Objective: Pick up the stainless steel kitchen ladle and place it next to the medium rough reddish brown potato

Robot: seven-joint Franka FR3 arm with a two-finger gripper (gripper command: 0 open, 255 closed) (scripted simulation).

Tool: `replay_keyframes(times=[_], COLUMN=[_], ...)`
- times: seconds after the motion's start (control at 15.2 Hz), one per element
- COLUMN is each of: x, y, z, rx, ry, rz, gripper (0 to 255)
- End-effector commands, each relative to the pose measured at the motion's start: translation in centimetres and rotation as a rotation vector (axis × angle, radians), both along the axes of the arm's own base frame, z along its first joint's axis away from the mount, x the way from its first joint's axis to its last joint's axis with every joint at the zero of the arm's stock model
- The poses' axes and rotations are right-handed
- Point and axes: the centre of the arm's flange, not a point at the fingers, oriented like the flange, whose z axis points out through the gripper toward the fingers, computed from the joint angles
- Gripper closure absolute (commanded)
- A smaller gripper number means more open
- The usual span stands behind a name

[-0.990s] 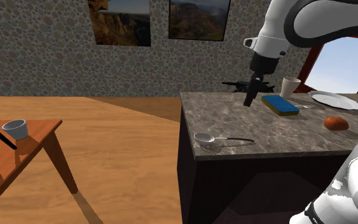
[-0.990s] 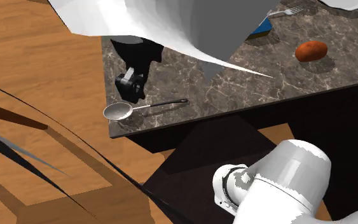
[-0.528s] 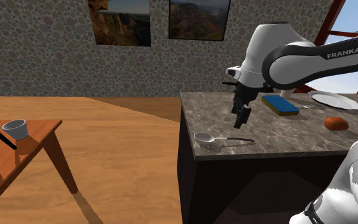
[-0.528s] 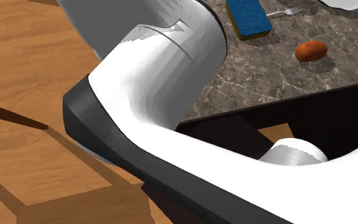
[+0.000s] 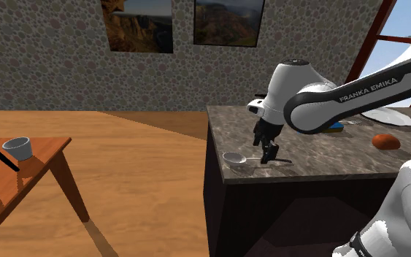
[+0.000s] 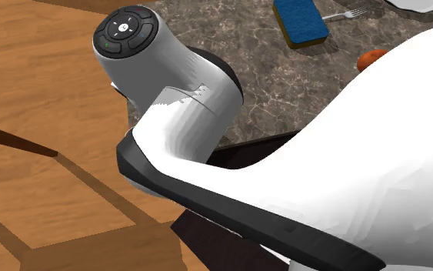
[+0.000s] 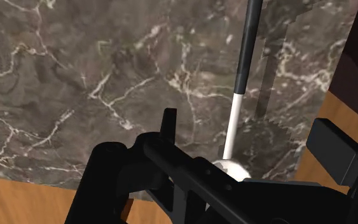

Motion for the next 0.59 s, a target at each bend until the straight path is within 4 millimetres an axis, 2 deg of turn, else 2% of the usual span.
replay_keyframes(times=[0.0,0.26,0.53], x=[0.0,0.2,0.2], y=[0.0,-0.1,-0.1], z=[-1.1,-3.0,-3.0], rx=[0.0,0.0,0.0], ry=[-0.001,-0.001,-0.001], rz=[0.006,0.006,0.006], gripper=[0,0,0])
